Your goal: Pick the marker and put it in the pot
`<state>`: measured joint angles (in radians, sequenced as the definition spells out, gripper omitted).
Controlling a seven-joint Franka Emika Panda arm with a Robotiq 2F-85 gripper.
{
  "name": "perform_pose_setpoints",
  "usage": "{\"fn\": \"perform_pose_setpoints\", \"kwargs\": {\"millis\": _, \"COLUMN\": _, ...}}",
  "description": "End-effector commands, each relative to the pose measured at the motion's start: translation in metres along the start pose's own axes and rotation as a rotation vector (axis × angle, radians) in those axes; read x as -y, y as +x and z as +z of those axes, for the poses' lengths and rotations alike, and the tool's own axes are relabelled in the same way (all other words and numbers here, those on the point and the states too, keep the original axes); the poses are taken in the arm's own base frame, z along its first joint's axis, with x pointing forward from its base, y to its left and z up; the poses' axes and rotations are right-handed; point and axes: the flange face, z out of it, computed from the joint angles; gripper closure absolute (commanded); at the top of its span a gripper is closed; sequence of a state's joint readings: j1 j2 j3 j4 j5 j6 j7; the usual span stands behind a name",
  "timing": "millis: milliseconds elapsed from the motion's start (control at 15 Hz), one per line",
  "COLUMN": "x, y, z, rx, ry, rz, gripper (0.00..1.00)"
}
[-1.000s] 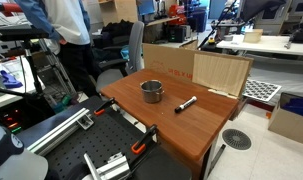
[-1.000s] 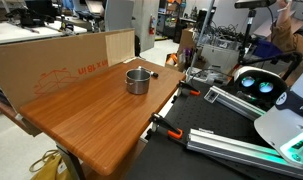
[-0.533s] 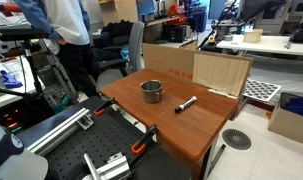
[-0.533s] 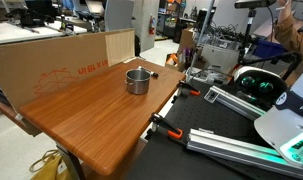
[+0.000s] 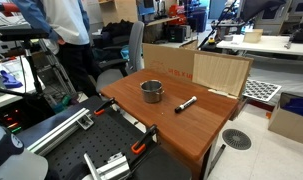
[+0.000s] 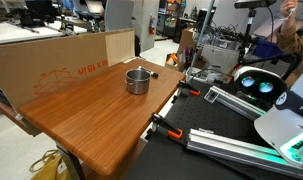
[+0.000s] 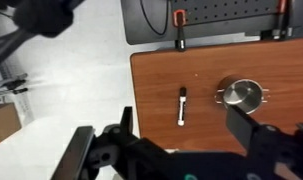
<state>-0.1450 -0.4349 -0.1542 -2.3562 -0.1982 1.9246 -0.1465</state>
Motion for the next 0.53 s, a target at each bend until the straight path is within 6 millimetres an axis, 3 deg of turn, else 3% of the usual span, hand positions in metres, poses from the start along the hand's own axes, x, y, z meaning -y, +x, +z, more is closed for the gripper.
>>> {"fn": "perform_pose_setpoints", "kwargs": {"millis": 0, "x": -0.002, "y": 0.007, "z": 0.021, "rx": -0.017, "ry": 0.067, "rz": 0.029, "gripper": 0.00}}
{"fn": "perform_pose_setpoints", "kwargs": {"millis": 467, "x": 0.003, "y": 0.036, "z": 0.088, "rx": -0.070, "ry": 0.181, "rz": 0.120, "gripper": 0.00}}
